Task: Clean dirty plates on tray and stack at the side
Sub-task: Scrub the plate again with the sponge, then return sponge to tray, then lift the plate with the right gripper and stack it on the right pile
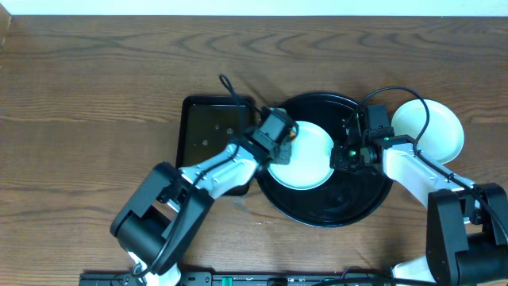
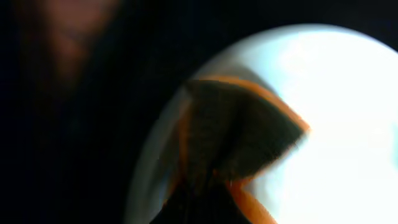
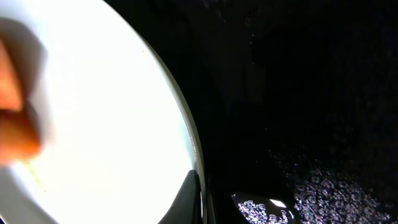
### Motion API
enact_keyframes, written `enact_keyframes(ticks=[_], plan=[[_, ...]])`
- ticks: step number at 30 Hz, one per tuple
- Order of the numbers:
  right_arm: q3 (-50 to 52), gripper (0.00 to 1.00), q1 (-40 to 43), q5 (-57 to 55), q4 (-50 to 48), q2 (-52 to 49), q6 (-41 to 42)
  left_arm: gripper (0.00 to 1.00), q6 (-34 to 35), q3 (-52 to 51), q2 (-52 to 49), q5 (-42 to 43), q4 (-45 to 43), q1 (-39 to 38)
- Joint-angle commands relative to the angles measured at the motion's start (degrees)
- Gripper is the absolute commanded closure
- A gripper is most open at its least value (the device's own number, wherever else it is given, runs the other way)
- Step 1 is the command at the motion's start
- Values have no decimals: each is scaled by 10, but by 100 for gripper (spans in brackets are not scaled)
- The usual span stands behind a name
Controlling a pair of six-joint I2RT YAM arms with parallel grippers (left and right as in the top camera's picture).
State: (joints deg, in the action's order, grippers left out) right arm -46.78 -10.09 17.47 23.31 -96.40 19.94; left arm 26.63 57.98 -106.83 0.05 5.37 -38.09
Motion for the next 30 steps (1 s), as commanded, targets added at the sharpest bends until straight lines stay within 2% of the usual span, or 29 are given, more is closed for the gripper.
enact_keyframes(ticks=[1, 7, 17, 25, 30], plan=[[7, 99, -5, -14, 10, -19, -1, 92, -31, -15, -18, -57, -1, 39], [7, 99, -5, -16, 12, -19, -1, 92, -31, -7, 16, -56, 28, 65], [7, 99, -4, -22, -16, -19, 0, 92, -31, -7, 198, -42, 126, 70], [6, 99, -3, -26, -75, 10, -10, 92, -30, -13, 208, -42, 190, 126], [1, 99, -3, -41, -97, 70, -63, 92, -30, -20, 208, -42, 208, 169]])
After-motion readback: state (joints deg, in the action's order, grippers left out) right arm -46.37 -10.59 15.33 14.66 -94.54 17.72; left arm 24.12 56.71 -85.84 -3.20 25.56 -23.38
